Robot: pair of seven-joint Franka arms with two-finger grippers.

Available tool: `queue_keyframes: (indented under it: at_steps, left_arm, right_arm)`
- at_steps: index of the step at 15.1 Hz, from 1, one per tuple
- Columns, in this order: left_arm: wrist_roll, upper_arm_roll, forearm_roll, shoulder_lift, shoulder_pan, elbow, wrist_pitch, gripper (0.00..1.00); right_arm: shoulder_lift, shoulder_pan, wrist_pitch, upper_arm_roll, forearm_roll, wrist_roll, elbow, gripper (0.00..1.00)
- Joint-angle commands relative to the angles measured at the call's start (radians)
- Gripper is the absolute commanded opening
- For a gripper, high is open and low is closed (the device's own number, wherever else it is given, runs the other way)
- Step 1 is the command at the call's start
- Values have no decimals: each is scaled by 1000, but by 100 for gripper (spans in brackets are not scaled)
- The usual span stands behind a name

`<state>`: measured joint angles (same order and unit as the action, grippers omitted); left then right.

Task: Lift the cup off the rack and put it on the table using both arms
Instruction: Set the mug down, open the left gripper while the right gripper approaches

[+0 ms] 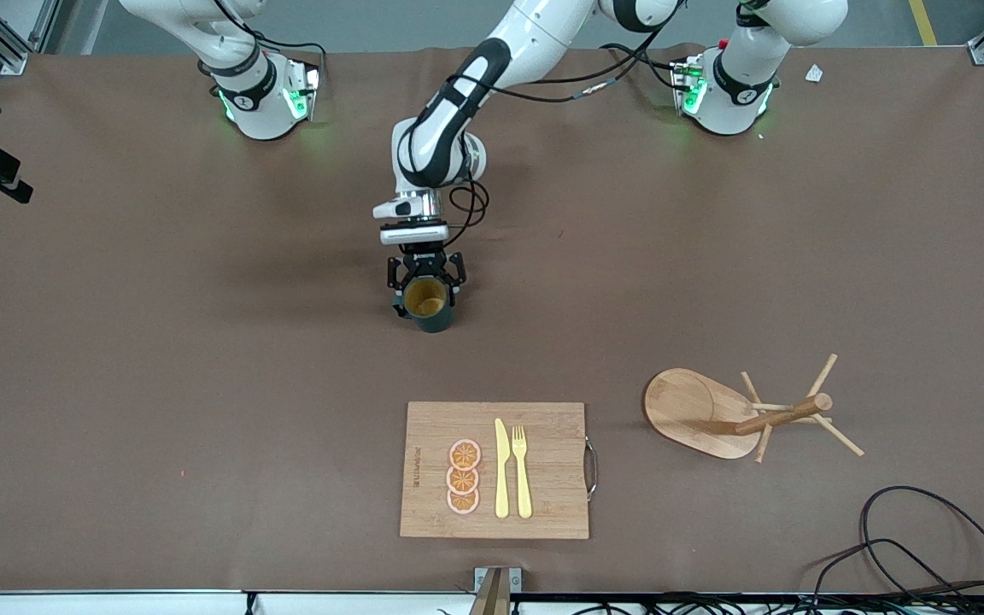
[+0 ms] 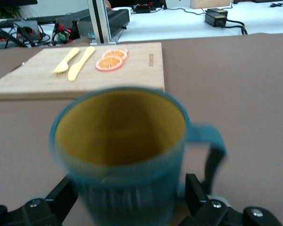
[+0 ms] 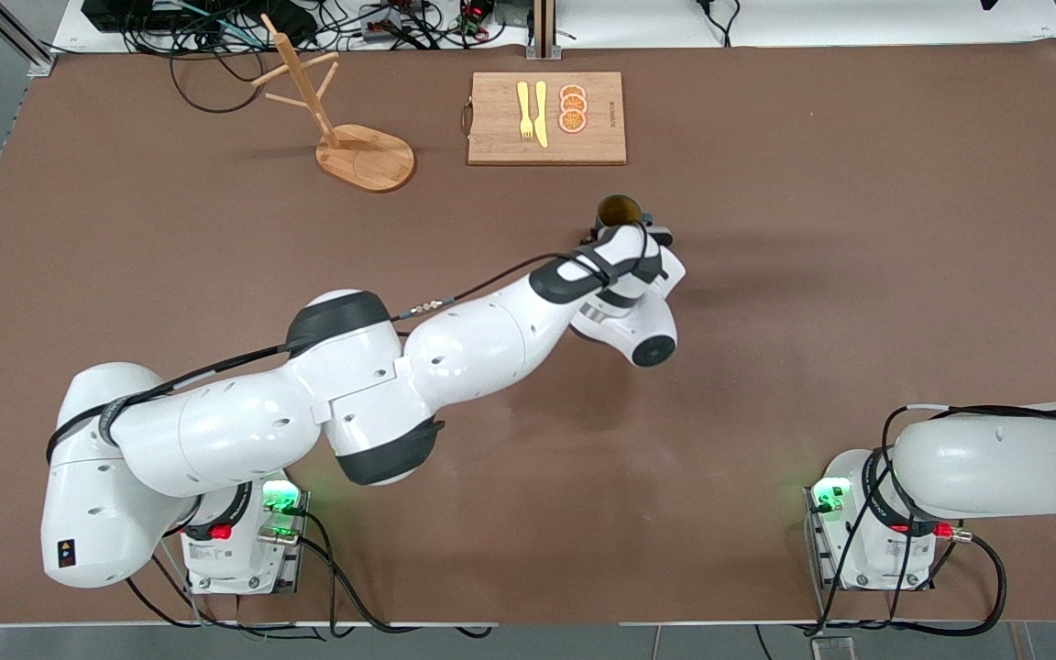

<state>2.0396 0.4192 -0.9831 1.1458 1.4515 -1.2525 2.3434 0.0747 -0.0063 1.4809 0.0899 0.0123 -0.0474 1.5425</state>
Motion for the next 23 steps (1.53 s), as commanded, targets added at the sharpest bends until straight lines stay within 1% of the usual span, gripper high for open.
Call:
queue_keyframes:
  at_steps: [1, 2, 3, 4, 5, 6, 7, 8, 10, 11, 12, 14, 16, 17, 19, 21, 23]
  left_arm:
    - [10, -36, 9, -9, 18, 4, -85, 100]
    - [10, -48, 11, -15, 23, 4, -96, 100]
    - [8, -66, 15, -43, 23, 4, -120, 100]
    - [7, -98, 36, -73, 23, 5, -162, 100]
    - [1, -123, 96, -110, 23, 5, -206, 100]
    - [-4, -131, 162, -147, 23, 5, -243, 100]
    - [-5, -132, 216, -190, 23, 4, -268, 100]
    - [-25, -135, 260, -231, 23, 5, -288, 100]
    - [-126, -137, 373, -322, 15, 5, -308, 100]
    - [-181, -131, 432, -365, 10, 5, -331, 100]
    - [-226, -126, 470, -412, -5, 5, -375, 100]
    - [-313, -125, 494, -538, -78, 1, -444, 100]
    - [-427, -125, 541, -630, -166, -2, -484, 100]
    - [-502, -123, 572, -674, -227, -2, -492, 100]
    - [-658, -125, 635, -734, -334, -2, -495, 100]
    - [-807, -126, 694, -765, -449, 2, -496, 100]
    - [-991, -125, 779, -796, -558, 4, -496, 100]
  right_arm:
    - [8, -1, 1, -1, -8, 0, 4, 100]
    - [8, -1, 1, -1, -6, 0, 4, 100]
    - [7, -1, -1, -1, -6, 0, 4, 100]
    - [5, -1, -5, -1, -6, -2, 5, 100]
    - [0, 2, -7, -1, -5, 3, 11, 100]
    - [-6, 5, -5, -1, -5, 0, 13, 100]
    - [-24, 6, 4, -2, -5, 0, 13, 100]
    - [-62, 8, 4, -2, 0, 0, 8, 100]
    - [-154, 11, 4, -5, 1, -2, 4, 100]
    - [-165, 23, 7, -7, 6, -2, 5, 100]
    - [-170, 66, 25, -7, 2, 3, 11, 100]
    - [-190, 132, 100, -6, 3, 67, 57, 100]
    - [-213, 202, 185, -7, 5, 238, 100, 100]
    - [-219, 244, 209, -7, 6, 317, 117, 100]
    - [-236, 331, 269, -7, 8, 517, 155, 100]
    - [-239, 411, 339, -7, 8, 698, 211, 100]
    - [-239, 469, 416, -7, 8, 841, 269, 100]
